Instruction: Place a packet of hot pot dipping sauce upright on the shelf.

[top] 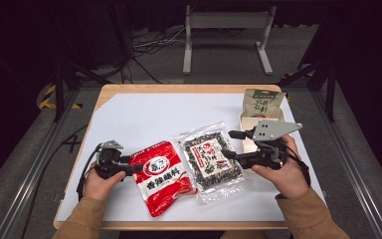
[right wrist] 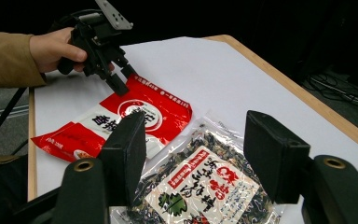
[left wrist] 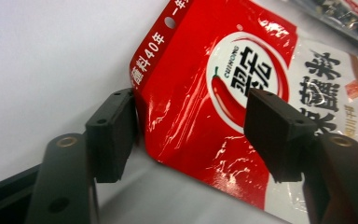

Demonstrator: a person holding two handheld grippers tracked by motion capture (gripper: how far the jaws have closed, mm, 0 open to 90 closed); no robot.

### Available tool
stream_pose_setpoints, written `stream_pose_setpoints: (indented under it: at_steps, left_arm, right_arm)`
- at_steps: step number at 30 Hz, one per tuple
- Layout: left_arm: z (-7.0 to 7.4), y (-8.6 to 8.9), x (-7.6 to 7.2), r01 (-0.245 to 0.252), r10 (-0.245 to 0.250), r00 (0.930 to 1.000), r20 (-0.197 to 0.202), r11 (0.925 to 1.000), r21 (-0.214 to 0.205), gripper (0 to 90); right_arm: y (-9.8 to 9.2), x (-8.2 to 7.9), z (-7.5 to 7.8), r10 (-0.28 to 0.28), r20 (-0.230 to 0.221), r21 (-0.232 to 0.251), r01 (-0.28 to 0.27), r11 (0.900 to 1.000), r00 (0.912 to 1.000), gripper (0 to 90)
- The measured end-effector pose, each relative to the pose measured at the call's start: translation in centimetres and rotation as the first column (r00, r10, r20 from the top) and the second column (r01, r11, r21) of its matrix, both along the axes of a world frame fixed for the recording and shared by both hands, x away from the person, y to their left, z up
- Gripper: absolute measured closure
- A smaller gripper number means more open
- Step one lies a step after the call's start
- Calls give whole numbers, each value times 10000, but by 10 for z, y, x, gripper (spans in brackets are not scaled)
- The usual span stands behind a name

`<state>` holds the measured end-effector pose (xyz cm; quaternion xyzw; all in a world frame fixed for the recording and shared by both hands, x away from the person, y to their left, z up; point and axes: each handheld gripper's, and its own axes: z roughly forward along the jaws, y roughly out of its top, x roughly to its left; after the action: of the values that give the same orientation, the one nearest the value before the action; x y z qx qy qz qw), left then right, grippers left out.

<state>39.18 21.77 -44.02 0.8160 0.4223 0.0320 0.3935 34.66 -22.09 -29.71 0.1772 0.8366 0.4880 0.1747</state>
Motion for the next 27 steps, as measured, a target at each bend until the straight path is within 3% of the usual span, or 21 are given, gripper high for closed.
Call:
stream_pose_setpoints:
  at_steps: [4,10,18,24,27]
  left_arm:
    - [0,-3,-1,97,-98,9999,86,9999,34,390]
    - [-3,-7,-2,118,-135,9996,267,9980,628,461]
    - [-6,-12,1,-588,512,9970,576,9886,1383,678]
    - [-6,-11,3,-1013,921,9935,670,9836,1496,840]
    - [-6,-10,2,-959,864,9937,720,9854,1408,896]
  right_arm:
    - [0,0,0,6,-3,14,-6,10000,10000,394]
    - [1,0,-1,38,0,-46,-38,10000,10000,394]
    - [4,0,-4,80,65,-180,-79,9998,9999,401]
    - [5,1,-5,45,81,-215,-43,9998,10000,407]
    - [6,0,-5,32,163,-273,-28,9996,9999,410]
